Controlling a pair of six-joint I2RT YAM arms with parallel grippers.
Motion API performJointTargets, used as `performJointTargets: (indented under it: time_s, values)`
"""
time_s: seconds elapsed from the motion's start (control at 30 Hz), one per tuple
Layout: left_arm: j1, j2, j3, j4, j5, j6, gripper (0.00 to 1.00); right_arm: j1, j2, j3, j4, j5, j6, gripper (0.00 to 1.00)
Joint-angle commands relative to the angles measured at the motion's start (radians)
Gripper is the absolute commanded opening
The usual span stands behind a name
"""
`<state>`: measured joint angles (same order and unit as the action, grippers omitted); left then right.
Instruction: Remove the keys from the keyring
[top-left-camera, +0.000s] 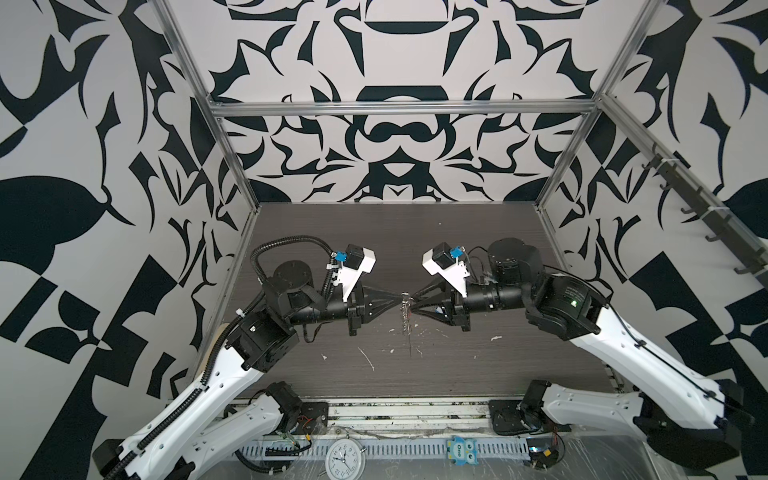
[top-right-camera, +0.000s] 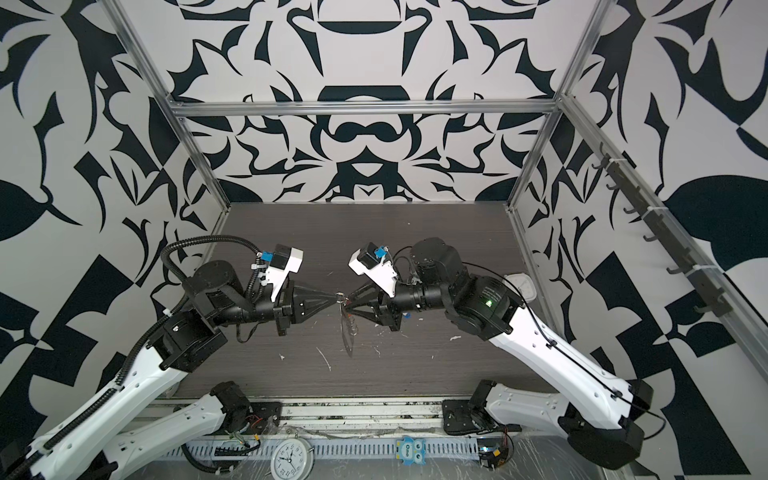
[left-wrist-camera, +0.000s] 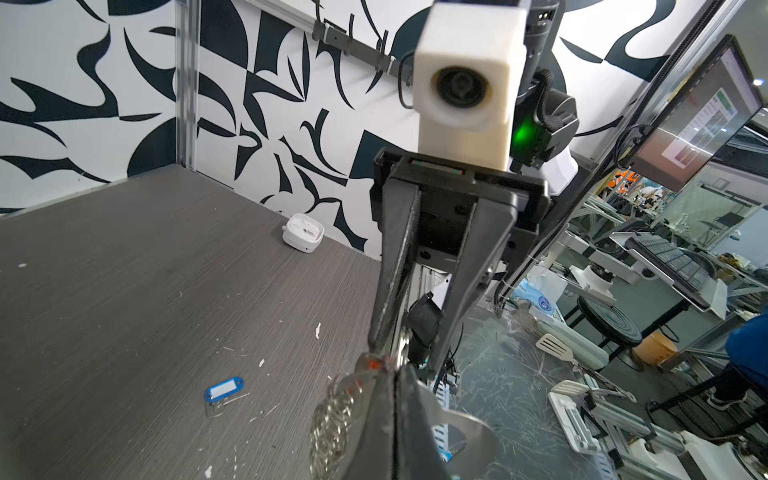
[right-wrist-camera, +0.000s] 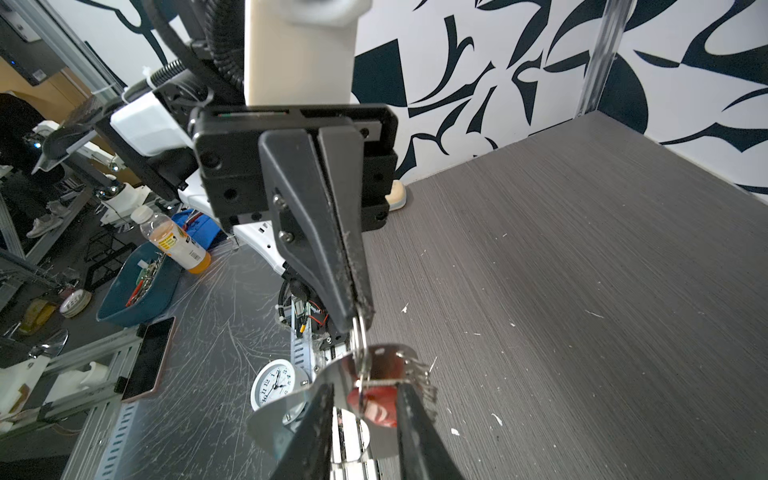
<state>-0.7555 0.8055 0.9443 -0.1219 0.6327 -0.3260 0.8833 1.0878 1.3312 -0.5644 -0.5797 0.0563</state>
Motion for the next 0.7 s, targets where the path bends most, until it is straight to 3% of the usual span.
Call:
performJointTargets:
  time_s: [0.0, 0.17, 0.43, 0.67]
  values:
    - [0.0, -0.02, -0.013, 0.057, -0.015, -0.018, 0.0, 0.003, 0.001, 0.002, 0.063, -0.003, 0.005, 0.22]
    - [-0.001, -0.027, -0.018, 0.072, -0.034, -0.029, 0.0, 0.002, 0.009, 0.01, 0.061, -0.002, 0.008, 0.0]
    - [-0.002, -0.065, -0.069, 0.187, -0.164, -0.134, 0.0, 0.005, 0.003, -0.035, 0.106, 0.013, 0.031, 0.0]
    - [-0.002, -0.066, -0.117, 0.318, -0.19, -0.23, 0.0, 0.024, 0.021, -0.086, 0.187, 0.017, 0.062, 0.0]
